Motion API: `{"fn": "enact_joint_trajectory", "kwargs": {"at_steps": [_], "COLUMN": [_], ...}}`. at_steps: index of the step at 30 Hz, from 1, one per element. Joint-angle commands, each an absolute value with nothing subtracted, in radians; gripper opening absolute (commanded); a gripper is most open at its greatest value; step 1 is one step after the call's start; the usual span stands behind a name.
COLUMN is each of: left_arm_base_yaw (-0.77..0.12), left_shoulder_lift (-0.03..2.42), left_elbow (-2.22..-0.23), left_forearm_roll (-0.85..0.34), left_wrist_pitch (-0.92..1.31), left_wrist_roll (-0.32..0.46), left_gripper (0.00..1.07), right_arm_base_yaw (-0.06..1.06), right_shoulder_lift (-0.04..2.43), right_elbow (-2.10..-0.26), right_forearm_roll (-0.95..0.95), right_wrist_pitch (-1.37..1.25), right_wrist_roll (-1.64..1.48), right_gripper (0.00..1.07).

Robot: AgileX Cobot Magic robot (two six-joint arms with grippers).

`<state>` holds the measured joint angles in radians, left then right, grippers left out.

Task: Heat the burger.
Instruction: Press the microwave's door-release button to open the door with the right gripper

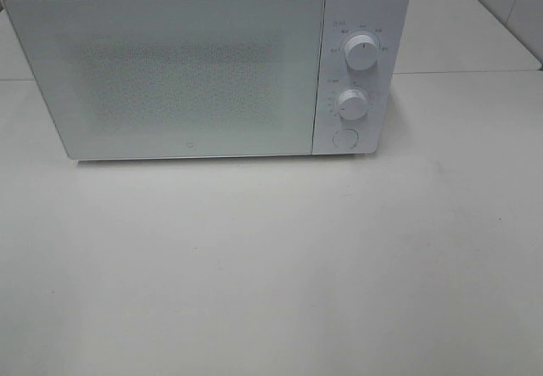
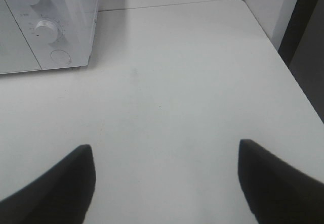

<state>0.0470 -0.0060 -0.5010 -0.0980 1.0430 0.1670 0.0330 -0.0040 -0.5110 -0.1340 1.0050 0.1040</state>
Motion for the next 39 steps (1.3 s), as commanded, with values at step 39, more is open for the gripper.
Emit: {"fn": "enact_joint_trajectory", "kwargs": {"at_steps": [39], "left_arm_base_yaw": [0.052], "left_shoulder_lift": [-0.024], "left_elbow": [-0.498], "left_forearm_roll": [-0.100], "left_wrist_pitch": [1.043], "left_wrist_roll": [0.164], "left_gripper": [0.98], "right_arm_base_yaw": [0.026], "right_shoulder_lift": [0.788], "right_elbow": [-0.557], "right_forearm_roll": [-0.112], "right_wrist_pitch": [0.274], "right_wrist_roll": [0.107], "right_gripper": [0.73]}}
